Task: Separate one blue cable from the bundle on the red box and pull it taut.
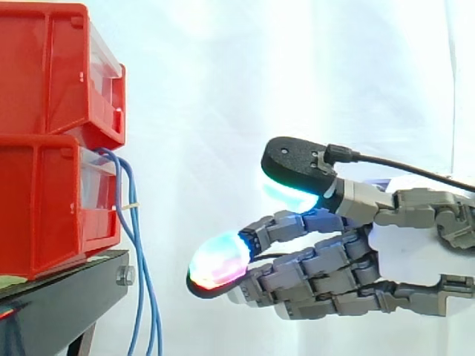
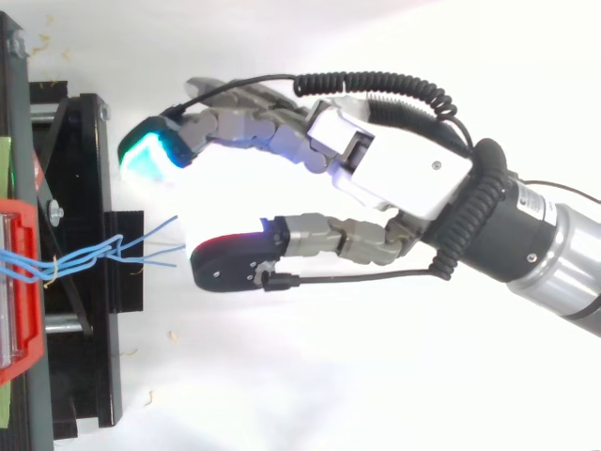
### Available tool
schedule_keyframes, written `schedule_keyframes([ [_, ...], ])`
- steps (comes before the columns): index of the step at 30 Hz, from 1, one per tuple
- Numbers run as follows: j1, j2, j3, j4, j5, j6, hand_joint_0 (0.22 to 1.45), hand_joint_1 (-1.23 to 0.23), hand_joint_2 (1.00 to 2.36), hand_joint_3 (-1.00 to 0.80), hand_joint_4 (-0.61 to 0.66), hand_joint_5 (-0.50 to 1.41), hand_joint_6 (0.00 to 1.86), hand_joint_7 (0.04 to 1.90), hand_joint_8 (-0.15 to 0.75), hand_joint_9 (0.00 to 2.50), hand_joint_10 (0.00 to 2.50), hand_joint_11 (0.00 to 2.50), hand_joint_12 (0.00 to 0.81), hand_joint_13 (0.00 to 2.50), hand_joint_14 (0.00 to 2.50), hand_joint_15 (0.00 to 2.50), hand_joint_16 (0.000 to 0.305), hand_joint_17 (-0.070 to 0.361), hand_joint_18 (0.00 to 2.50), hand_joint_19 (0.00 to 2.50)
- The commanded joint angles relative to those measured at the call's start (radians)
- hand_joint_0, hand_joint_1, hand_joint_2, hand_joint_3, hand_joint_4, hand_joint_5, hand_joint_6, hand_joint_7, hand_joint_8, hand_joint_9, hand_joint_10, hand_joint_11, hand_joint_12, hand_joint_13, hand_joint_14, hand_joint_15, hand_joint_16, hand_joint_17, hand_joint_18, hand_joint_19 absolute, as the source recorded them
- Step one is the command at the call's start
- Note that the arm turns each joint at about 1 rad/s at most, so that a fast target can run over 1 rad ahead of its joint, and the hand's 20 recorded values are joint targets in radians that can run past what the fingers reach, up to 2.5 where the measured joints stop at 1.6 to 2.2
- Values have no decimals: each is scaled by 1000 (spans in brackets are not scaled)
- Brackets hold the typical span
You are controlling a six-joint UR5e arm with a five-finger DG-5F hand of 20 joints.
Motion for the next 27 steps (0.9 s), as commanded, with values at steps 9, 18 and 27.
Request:
schedule_keyframes([
  [9, -28, -124, 106, 5, -81, 92, 499, -423, 1002, -480, 219, -207, 502, 722, 250, 413, 2, 94, 346, 184, 0, 22, 44, 100, 0, 93],
  [18, -39, -159, 152, -14, -93, 62, 500, -422, 1002, -480, 221, -206, 502, 723, 249, 413, 3, 94, 346, 186, 1, 23, 44, 100, 0, 94],
  [27, -31, -205, 182, 68, -117, 32, 501, -423, 1002, -479, 227, -203, 502, 732, 251, 421, 2, 97, 346, 192, 0, 27, 44, 99, 0, 99],
])
